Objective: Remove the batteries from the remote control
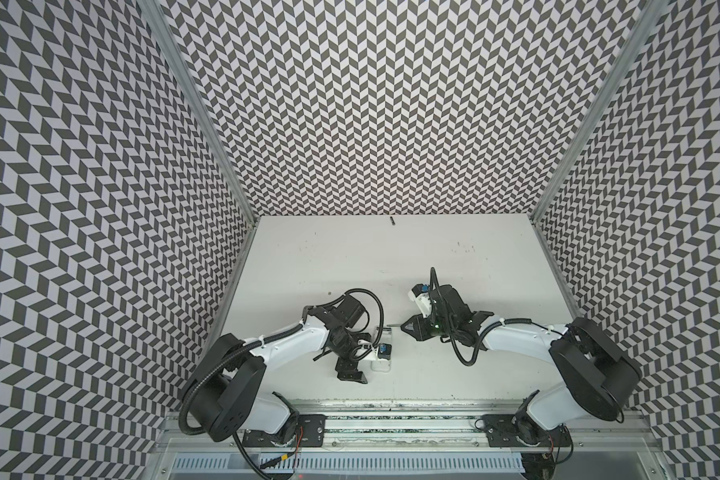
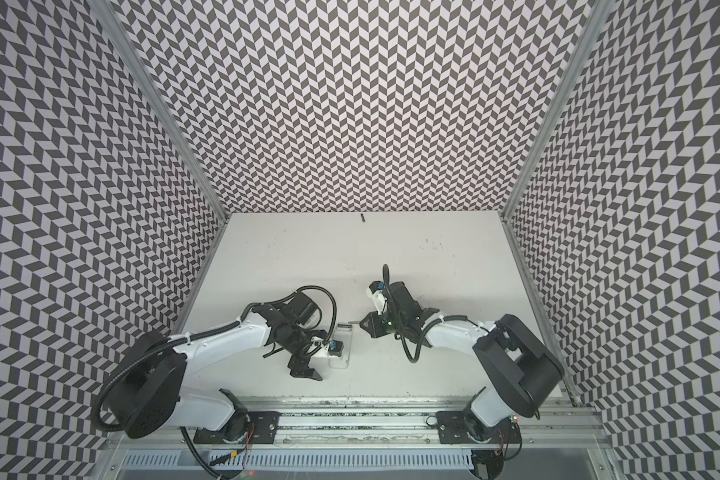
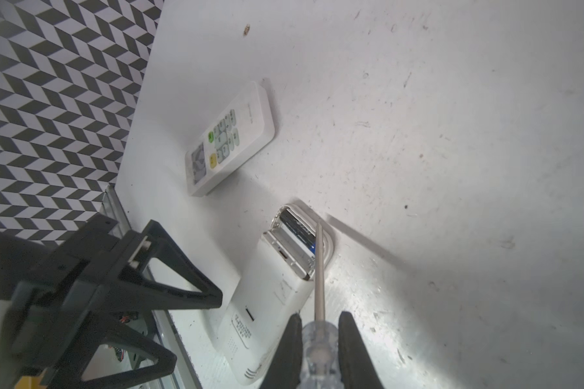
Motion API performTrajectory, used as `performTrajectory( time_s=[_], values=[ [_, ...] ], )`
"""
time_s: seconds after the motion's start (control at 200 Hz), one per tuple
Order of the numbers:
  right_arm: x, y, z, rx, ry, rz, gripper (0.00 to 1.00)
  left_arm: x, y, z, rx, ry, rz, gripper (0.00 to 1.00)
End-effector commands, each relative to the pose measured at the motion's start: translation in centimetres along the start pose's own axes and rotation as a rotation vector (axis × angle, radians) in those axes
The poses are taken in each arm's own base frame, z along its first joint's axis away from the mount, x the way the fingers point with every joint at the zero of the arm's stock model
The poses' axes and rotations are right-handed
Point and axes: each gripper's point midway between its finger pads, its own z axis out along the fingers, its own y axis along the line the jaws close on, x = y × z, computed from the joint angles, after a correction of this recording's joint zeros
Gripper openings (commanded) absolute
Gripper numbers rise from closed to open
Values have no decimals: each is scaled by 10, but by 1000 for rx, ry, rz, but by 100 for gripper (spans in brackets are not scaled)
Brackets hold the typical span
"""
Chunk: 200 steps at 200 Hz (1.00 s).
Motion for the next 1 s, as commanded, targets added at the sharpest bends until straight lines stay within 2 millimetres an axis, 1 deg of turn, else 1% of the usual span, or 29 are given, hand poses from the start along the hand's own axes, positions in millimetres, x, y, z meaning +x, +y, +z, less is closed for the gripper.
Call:
performTrajectory(
  time_s=[0.0,0.065,0.135,0.22,0.28,0.361,0.426,0.496,0.571,0.686,0.801,0.997],
  values=[
    [-23,18,0,-66,-46,-56,0,-12,3,-15,-22,-57,18,83],
    [-30,12,-6,-41,-67,-59,0,-11,12,-29,-58,-55,46,87],
    [-40,1,-23,-7,-110,-37,0,-7,23,-41,-102,-38,119,92],
    [-54,-9,-50,24,-181,-14,0,1,31,-43,-112,36,260,97],
    [-59,-13,-70,45,-231,-7,0,2,40,-43,-115,82,323,98],
    [-54,-17,-87,87,-239,-7,0,-3,55,-45,-118,115,373,99],
    [-40,-16,-91,98,-189,-17,0,-2,65,-47,-114,146,383,99],
    [-17,-13,-91,62,-126,10,0,1,74,-48,-122,172,395,100],
    [5,-7,-87,9,-100,42,0,6,81,-48,-141,191,421,100],
    [28,-1,-77,-24,-76,55,0,3,86,-50,-165,193,471,100],
    [37,5,-65,-54,-48,52,0,1,85,-51,-171,185,507,100],
    [33,17,-41,-82,-5,14,0,6,89,-45,-156,202,523,99]
  ],
)
